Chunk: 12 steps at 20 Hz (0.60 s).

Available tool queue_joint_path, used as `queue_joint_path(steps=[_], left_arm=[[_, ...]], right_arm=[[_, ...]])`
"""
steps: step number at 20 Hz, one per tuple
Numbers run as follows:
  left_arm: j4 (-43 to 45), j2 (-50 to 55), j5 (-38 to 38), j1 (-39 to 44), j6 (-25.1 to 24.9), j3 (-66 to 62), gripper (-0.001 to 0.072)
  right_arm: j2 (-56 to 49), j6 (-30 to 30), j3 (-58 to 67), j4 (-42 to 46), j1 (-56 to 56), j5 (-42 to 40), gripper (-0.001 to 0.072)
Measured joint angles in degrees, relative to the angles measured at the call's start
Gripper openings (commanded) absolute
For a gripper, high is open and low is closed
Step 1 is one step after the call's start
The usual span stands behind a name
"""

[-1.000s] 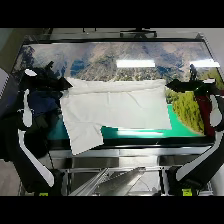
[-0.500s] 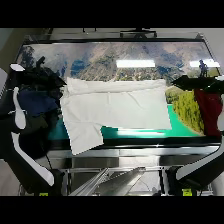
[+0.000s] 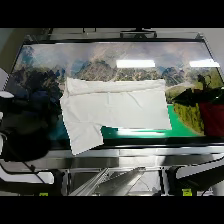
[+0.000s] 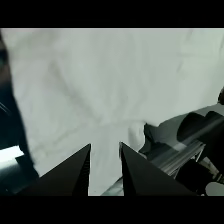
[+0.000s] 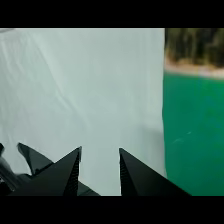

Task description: Fold the shirts.

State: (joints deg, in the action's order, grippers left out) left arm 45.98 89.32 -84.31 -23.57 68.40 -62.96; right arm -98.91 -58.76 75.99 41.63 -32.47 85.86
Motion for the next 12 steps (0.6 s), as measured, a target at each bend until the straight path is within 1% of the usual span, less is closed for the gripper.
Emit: queue_joint_path(steps=[1,2,7,11,12], left_arm=[[0.7,-3.0,1.2,-0.2,0.0,5.1,0.0207],[1.4,-5.6,2.5,-0.4,0.0,9.4,0.0221],[6.0,-15.5,8.3,-0.8,1.7,25.7,0.0228],[7.6,-19.3,14.7,-0.8,2.5,32.4,0.0228],[7.6,-19.6,16.5,-0.8,2.6,33.3,0.0246]], right_arm=[[0.9,0.0,-1.9,0.5,-0.1,-0.1,0.0358],[1.7,0.0,-3.7,1.0,-0.2,-0.4,0.0439],[3.2,0.2,-8.3,2.0,-0.3,-2.0,0.0444],[3.5,0.4,-9.2,2.3,-0.3,-2.8,0.0444],[3.5,0.5,-9.3,2.3,-0.3,-3.0,0.0445]])
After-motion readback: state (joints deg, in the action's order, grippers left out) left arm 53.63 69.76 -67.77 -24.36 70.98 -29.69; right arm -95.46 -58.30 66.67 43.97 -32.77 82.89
